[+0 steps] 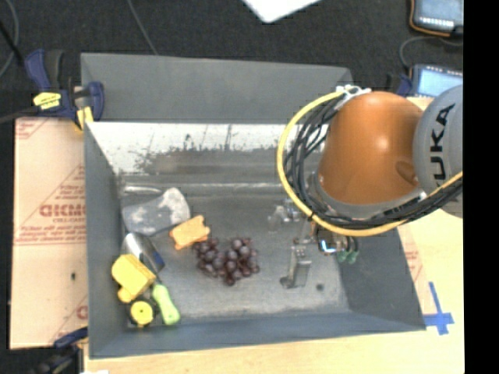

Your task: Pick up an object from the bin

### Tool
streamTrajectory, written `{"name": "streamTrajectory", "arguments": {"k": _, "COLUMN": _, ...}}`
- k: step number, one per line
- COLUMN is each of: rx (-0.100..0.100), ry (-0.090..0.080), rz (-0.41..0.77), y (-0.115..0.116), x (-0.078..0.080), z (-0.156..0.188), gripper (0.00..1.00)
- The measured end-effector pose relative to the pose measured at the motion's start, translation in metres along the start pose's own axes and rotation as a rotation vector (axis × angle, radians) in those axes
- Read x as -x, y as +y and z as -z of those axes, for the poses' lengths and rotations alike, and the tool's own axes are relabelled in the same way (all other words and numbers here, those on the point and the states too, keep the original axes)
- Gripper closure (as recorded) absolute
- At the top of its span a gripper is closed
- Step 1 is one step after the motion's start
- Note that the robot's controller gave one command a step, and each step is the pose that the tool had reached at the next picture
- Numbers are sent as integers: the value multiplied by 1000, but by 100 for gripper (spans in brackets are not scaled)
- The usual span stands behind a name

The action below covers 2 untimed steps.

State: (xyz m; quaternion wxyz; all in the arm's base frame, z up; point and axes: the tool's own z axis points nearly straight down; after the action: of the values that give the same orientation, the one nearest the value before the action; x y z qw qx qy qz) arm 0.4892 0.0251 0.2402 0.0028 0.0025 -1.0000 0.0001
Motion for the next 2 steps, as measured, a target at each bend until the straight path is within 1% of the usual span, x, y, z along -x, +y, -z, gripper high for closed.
{"name": "streamTrajectory", "arguments": {"k": 1, "rx": 0, "ry": -9, "rz": -1, "y": 0, "x": 2, "z": 4, "gripper": 0}}
{"name": "streamTrajectory", "arguments": {"k": 2, "rx": 1, "ry": -13, "rz": 6, "y": 23, "x": 20, "z": -61, "gripper": 0}}
